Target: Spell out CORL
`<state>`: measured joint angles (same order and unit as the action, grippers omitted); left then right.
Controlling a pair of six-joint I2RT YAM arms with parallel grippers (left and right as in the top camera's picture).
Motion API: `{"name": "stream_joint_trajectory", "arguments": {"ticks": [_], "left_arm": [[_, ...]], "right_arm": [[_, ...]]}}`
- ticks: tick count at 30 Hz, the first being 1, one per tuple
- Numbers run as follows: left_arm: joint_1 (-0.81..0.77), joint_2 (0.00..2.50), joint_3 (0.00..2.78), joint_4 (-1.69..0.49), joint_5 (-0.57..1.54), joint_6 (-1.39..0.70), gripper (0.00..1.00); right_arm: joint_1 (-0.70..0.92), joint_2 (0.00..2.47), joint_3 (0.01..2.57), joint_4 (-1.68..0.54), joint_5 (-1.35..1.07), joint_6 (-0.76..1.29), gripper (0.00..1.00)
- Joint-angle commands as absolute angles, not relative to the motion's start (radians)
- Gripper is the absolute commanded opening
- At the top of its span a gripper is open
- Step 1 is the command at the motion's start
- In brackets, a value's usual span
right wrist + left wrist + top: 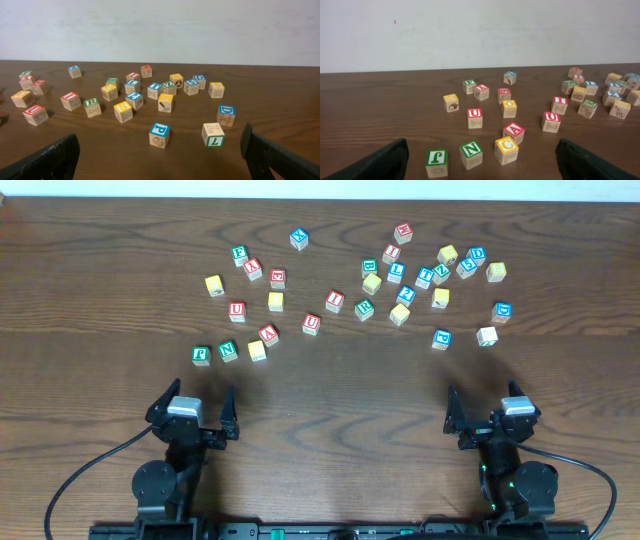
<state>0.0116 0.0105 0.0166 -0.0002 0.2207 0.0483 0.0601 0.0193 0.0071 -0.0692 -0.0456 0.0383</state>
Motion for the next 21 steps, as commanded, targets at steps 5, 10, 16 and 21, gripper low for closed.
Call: {"name": "stream_joint_trajectory", "arguments": {"ticks": [5,10,16,21], "left_arm": [[0.017,0.020,0.055,-0.043,0.242,0.004,0.98],[0.017,0.225,0.276,-0.095,0.228,-0.028,0.98],[0.017,0.776,0.849,-0.401,0.263,-0.019,0.98],[0.017,1.200,1.364,-0.768,0.300,-0.020,0.98]], "right_arm": [[0.053,0.012,0.006,-0.072,-0.055,0.048,0.99],[0.053,0.012,0.006,-0.072,-0.055,0.048,0.99],[0.053,0.012,0.006,-0.072,-0.055,0.048,0.99],[0.053,0.012,0.006,-0.072,-0.055,0.048,0.99]]}}
